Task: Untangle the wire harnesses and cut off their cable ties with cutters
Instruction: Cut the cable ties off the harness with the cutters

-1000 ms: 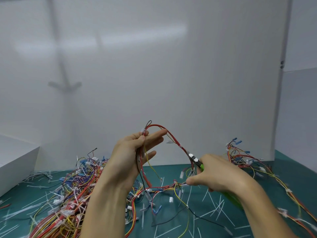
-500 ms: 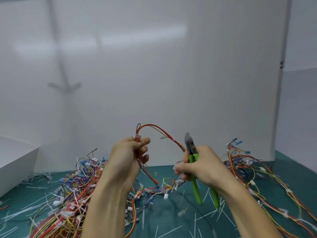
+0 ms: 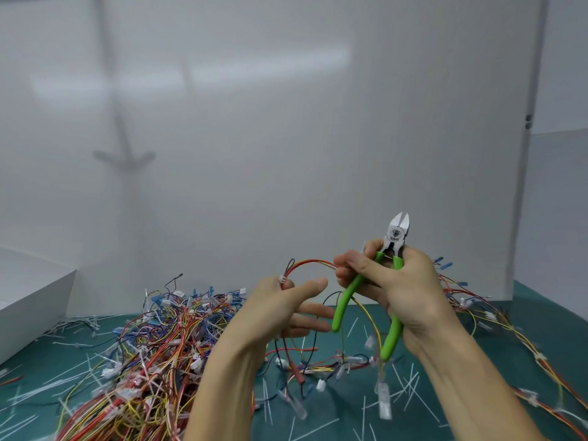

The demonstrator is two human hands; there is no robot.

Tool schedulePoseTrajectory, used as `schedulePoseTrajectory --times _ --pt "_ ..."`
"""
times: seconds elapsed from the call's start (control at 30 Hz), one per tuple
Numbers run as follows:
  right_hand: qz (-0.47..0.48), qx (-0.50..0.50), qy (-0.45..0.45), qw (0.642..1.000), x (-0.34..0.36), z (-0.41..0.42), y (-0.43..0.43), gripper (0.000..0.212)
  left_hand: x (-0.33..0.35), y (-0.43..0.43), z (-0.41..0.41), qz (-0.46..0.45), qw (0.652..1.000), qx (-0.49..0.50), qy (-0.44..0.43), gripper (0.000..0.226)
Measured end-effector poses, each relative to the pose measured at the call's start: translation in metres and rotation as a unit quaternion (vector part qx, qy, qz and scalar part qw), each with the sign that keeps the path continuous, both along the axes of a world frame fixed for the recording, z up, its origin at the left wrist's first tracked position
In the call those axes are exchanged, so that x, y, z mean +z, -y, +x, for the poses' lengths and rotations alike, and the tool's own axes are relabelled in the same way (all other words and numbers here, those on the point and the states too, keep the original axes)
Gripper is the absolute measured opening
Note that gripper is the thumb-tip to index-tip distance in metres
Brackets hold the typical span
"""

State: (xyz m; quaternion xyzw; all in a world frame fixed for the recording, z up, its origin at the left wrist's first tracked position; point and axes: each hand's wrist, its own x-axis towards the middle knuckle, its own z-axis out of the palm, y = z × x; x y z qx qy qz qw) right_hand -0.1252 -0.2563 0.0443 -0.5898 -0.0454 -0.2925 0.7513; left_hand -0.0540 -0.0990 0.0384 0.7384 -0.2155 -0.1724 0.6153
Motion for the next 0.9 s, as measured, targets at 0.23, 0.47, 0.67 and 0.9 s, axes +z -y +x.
schedulePoseTrajectory --times 0.23,0.47,0.67,0.9 --pt "0.02 0.041 -0.033 0.998 0.0 -0.001 -0.01 0.022 -0.004 0.009 -0.003 -0.149 0.987 0.046 -0.041 0.049" --pt "-0.099 -0.05 -0.085 0.99 0.002 -0.003 -0.007 0.015 -0.004 0.008 0.002 -0.239 0.964 0.112 -0.038 0.047" --pt "-0.327 -0.108 -0.195 0.918 -0.004 0.002 -0.001 0.04 -0.003 0.006 0.002 -0.294 0.945 0.141 -0.036 0.047" --pt "-0.536 -0.137 -0.21 0.806 -0.015 0.007 -0.015 0.051 -0.004 0.007 0.001 -0.304 0.942 0.139 -0.023 0.045"
